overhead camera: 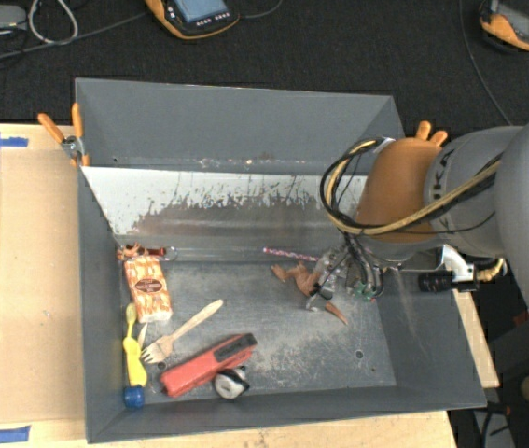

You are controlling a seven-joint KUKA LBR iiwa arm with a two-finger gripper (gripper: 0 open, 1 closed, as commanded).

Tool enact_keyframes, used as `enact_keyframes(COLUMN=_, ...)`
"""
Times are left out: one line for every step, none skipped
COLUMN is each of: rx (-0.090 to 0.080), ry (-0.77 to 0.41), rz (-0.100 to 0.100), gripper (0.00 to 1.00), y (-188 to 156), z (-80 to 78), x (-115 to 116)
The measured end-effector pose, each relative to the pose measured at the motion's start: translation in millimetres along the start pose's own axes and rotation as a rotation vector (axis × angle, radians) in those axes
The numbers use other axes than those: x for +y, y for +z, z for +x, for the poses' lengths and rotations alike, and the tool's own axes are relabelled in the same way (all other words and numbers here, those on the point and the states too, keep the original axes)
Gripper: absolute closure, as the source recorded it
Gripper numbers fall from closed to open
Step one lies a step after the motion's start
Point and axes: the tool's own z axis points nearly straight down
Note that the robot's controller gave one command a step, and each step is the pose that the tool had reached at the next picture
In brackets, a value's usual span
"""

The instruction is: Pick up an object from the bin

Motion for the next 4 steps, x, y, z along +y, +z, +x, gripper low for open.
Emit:
enact_keyframes(rx=0.007, ry=-0.001, rz=0.001, gripper=1.00, y=-16, z=2.2, x=-1)
enact_keyframes(rx=0.004, ry=-0.003, rz=0.000, gripper=1.00, y=-32, z=1.2, x=0)
enact_keyframes(rx=0.009, ry=-0.005, rz=0.001, gripper=1.00, y=-60, z=2.6, x=-1)
enact_keyframes(rx=0.004, ry=-0.005, rz=-0.001, gripper=1.00, y=-82, z=1.1, x=0)
